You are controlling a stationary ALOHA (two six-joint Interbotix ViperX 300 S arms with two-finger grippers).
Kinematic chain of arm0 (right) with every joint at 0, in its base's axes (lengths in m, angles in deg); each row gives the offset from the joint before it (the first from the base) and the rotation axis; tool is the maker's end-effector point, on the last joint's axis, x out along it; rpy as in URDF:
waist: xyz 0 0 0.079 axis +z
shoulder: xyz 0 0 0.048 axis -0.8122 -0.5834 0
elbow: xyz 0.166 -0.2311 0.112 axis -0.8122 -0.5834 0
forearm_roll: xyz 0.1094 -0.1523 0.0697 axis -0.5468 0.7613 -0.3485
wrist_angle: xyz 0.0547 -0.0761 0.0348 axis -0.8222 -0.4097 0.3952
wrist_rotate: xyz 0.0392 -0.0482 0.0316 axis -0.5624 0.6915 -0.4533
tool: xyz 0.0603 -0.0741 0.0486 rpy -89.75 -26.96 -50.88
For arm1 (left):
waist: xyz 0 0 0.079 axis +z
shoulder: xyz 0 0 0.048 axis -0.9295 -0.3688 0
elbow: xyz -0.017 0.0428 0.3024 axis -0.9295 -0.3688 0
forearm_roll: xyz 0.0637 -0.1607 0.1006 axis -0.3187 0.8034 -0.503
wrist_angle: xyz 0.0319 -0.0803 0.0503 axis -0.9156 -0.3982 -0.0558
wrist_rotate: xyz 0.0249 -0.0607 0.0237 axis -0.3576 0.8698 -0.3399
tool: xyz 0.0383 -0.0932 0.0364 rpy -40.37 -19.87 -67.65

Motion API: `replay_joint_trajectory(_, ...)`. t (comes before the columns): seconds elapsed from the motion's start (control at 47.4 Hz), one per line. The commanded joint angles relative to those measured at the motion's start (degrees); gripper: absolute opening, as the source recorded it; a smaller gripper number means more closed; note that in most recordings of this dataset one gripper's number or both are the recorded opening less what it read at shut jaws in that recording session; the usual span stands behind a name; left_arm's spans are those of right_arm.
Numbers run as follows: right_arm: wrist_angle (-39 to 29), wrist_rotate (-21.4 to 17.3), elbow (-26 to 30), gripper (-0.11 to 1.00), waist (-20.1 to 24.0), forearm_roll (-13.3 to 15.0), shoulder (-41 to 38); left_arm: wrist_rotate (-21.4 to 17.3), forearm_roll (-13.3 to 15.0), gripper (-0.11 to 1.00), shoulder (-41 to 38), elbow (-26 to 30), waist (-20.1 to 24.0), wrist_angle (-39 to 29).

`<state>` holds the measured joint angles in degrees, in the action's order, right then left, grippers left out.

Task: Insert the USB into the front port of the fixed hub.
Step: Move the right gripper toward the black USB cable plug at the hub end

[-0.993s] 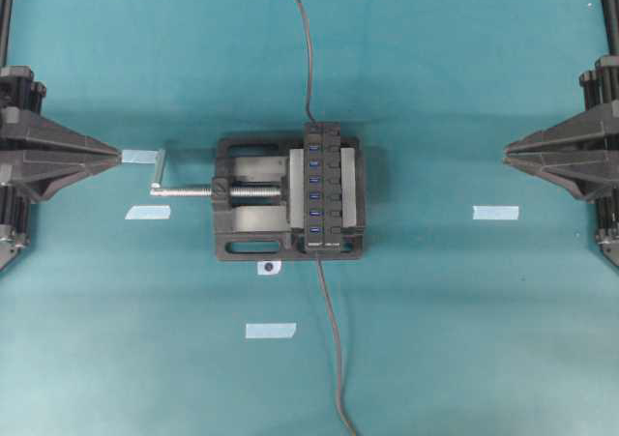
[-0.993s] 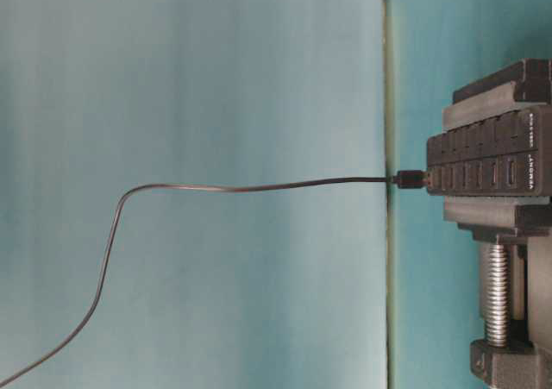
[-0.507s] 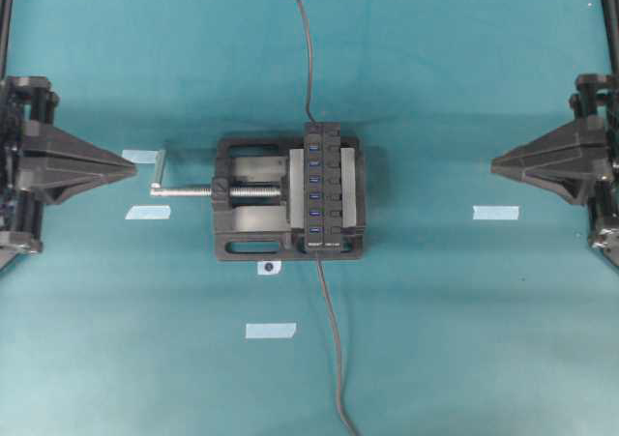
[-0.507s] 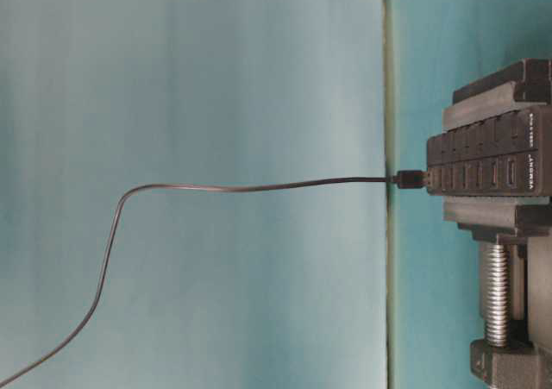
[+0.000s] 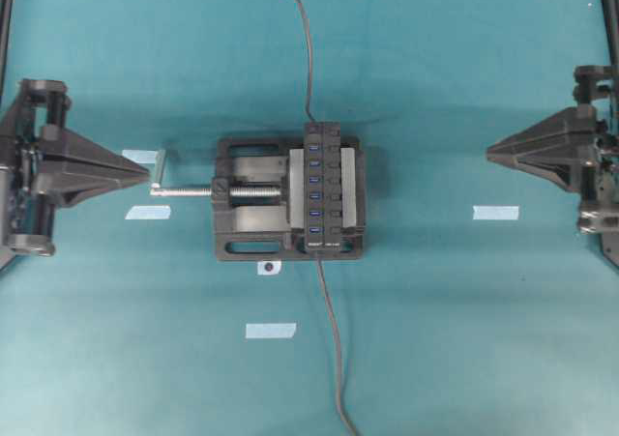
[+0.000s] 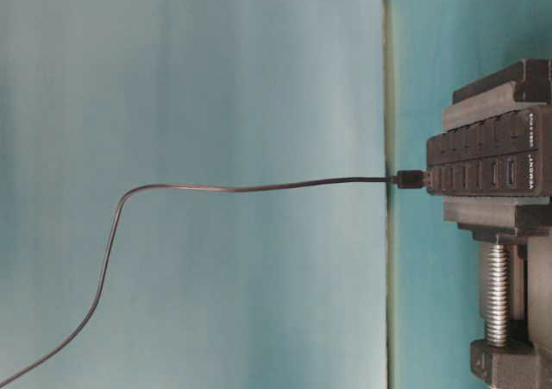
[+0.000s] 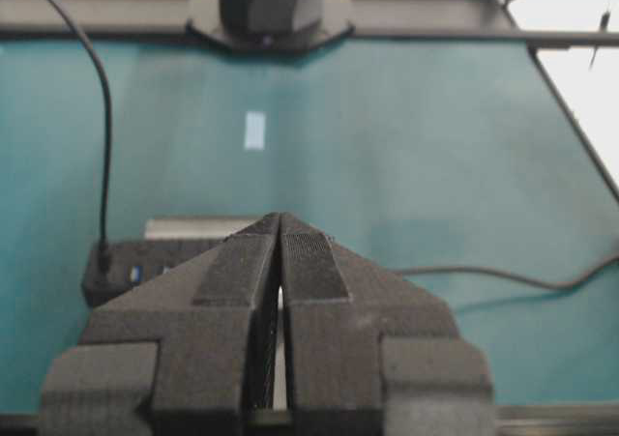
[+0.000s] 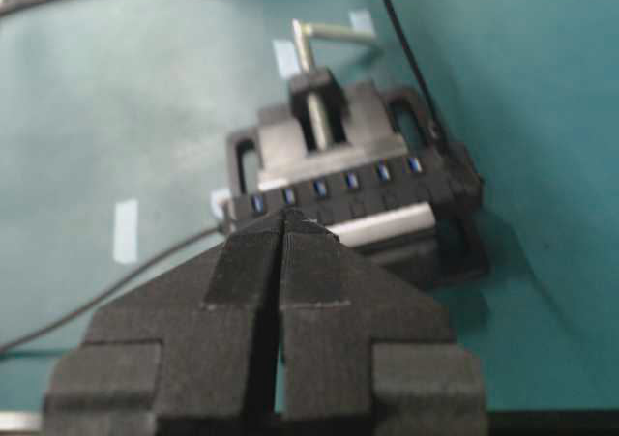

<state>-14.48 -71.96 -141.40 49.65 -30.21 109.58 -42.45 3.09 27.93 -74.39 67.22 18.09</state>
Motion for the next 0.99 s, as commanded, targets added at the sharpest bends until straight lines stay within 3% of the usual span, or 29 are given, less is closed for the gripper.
replay_joint_trajectory(0.0,-0.88,-0.53,2.64,-0.03,-0.35,-0.09,-2.37,0.09,-0.09,0.00,-1.23,2.29,-0.18,-0.09)
replay_joint_trajectory(0.169,-2.64,-0.26,5.10,-0.03,-1.32,0.09,-7.73,0.09,-0.09,0.00,-2.90,2.90,-0.09,-0.70)
replay_joint_trajectory(0.444,-2.72,-0.18,9.49,-0.03,-3.87,3.52,-15.38,-0.18,-0.09,0.00,-4.57,4.57,-0.18,-2.11)
replay_joint_trajectory(0.971,-2.72,2.29,14.50,-0.03,-5.01,5.01,-26.89,-0.09,-0.09,0.00,-7.73,5.10,-0.18,-2.37)
